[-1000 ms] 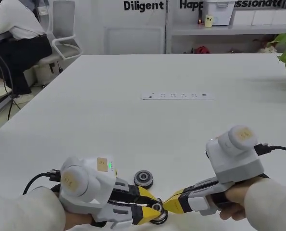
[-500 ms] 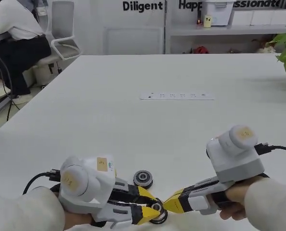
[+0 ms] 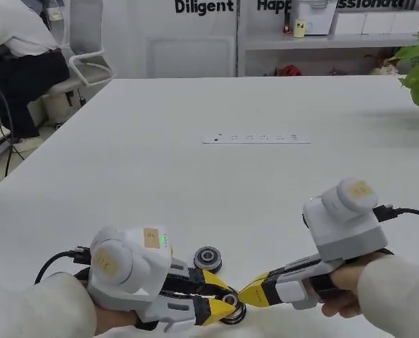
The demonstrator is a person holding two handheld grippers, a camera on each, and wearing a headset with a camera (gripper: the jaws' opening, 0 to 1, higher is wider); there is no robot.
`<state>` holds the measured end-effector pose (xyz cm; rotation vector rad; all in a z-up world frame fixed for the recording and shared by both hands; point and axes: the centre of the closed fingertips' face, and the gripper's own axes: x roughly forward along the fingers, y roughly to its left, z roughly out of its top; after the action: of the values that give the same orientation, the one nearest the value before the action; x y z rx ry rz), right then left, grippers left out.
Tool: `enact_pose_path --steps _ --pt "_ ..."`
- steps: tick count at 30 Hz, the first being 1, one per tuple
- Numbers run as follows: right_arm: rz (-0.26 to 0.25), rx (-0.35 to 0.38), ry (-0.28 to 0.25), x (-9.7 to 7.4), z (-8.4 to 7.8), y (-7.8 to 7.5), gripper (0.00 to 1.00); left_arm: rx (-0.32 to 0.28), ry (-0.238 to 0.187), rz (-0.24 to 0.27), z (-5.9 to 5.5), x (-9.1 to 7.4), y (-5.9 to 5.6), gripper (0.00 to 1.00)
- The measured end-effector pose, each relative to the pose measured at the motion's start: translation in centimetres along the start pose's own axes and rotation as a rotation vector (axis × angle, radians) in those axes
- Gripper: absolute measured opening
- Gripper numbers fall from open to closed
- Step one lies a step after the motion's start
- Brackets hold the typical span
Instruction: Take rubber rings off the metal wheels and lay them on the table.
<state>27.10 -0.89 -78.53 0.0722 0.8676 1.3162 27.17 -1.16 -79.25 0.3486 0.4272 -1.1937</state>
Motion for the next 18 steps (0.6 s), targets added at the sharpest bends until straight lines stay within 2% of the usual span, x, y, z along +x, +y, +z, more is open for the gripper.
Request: enact_pose_path --steps 4,10,15,18 --pt "-0.003 -0.001 -0.003 -0.01 0.11 0.02 0.0 -0.013 0.005 -0.001 0.0 0.02 0.01 0.15" --pt "-0.009 0.003 -0.004 -0.11 0.11 -0.04 0.0 -0.04 0.043 -0.005 0.07 -0.07 0.04 0.14" --pt "-0.012 0.005 -0.013 -0.26 0.32 0.0 0.0 -0.03 0.065 -0.01 -0.02 -0.55 -0.06 0.19" --pt "-0.013 0.01 -0.02 -0.41 0.46 0.01 0.0 -0.023 0.061 -0.014 0.56 -0.91 -0.11 0.21"
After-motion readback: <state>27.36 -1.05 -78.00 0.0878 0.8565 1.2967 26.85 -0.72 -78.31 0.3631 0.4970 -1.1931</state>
